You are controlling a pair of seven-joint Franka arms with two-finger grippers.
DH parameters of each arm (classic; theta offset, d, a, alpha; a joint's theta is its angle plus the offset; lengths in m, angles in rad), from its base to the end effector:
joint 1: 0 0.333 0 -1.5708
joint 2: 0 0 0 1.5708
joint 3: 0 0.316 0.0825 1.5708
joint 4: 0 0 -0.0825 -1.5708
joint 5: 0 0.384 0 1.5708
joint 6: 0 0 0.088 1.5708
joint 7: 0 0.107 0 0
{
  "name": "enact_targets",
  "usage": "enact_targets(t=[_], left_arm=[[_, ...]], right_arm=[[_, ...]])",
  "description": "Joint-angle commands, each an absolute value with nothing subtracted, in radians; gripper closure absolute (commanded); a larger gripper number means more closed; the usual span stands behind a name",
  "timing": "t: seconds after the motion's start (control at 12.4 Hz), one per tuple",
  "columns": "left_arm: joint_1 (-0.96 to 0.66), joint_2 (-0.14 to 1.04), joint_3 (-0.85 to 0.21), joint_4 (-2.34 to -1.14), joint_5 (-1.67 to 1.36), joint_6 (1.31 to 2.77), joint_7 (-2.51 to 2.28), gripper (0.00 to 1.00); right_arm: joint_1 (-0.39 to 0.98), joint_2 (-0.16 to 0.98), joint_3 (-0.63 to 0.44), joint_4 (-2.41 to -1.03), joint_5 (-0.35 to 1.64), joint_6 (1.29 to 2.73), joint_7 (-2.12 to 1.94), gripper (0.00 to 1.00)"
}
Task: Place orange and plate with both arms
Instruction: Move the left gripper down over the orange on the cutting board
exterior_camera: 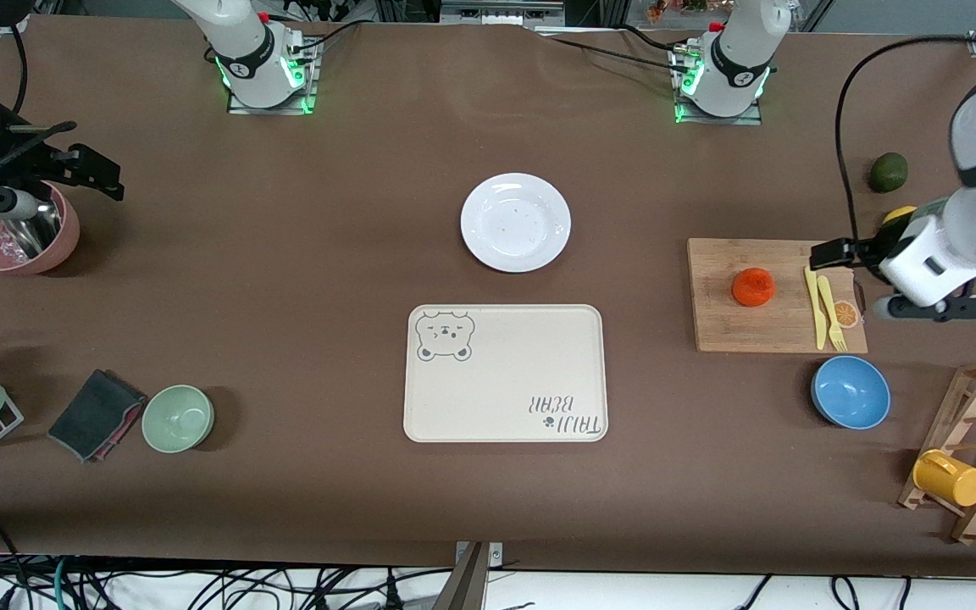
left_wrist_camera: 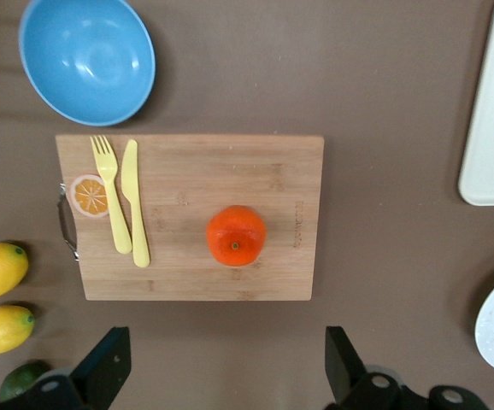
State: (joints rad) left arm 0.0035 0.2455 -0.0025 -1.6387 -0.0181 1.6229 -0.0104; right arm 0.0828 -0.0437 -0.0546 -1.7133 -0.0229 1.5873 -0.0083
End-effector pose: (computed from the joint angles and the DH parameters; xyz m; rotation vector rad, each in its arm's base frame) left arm 0.6049 -0.0011 0.4535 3.0977 0.0228 -0.4072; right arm 0.5377 0.0122 0.5826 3.1171 0.0592 -0.1281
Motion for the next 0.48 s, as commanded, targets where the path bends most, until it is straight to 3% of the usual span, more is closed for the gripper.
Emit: enact_targets(t=[0.0,0.16,0.4], left_arm=[[0.015,0.267,-0.008,-1.717,0.021,1.716,-0.018,0.00],[0.015,0.229,-0.011,-1.885,0.021,1.889,-0.023,0.00],[0.015,0.227,-0.011,-2.035,0.021,2.089,-0.025,0.00]], right_arm=[[0.084,-0.043,-0.055,-1.701,-0.011,1.574,-0.017,0.00],[0.084,-0.043,-0.055,-1.701,-0.011,1.574,-0.017,0.00],[0.084,-0.043,-0.055,-1.701,-0.011,1.574,-0.017,0.00]])
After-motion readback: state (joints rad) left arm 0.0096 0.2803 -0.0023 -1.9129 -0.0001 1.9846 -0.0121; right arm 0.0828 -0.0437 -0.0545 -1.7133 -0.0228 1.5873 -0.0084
